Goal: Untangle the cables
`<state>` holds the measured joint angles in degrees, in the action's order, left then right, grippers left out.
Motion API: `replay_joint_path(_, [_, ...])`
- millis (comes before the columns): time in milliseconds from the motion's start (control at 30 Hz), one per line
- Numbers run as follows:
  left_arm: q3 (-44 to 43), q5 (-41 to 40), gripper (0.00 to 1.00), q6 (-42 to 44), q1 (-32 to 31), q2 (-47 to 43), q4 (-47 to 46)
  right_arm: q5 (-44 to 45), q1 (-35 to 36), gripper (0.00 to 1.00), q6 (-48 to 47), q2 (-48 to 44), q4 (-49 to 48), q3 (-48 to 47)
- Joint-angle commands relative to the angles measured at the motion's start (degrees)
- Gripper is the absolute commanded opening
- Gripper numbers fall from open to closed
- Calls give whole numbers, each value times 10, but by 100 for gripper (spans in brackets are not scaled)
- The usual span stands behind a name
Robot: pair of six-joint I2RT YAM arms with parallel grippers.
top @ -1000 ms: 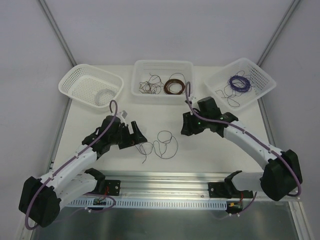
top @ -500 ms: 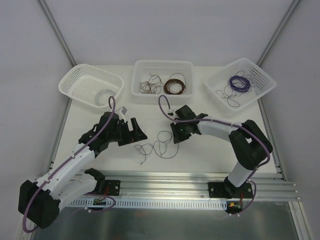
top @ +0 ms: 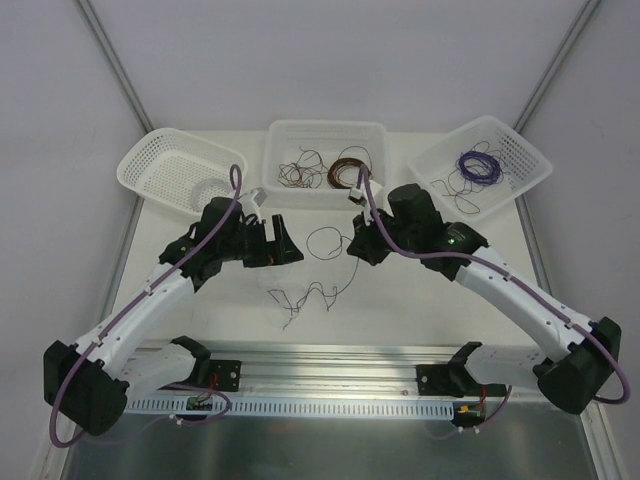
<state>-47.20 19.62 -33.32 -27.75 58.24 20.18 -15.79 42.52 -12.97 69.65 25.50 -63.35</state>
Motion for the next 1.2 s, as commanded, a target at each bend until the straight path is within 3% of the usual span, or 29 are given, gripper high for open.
replay_joint_path(0, [-65,53,86,45,-8,30,-1,-56,4,1,-57,-25,61,-47])
replay_joint_path(167, [-124,108,83,111,-23,60,-5,-102,5,1,-72,-39,78,-70])
replay_joint_path(300, [-134,195,81,133,-26,63,-26,-111,7,1,-75,-49,79,-71])
replay_joint_path(467, [-129,244,79,142,-27,67,-37,-116,8,1,-76,-61,83,-67])
replay_joint_path(600, [-128,251,77,134,-28,73,-43,-119,10,1,-79,-65,90,-67])
replay_joint_path(767, [-129,200,76,120,-28,57,-49,-117,12,1,-84,-64,100,-60])
replay_joint_path(1167, [-120,182,79,113,-28,28,-66,-132,22,1,-90,-57,109,-53])
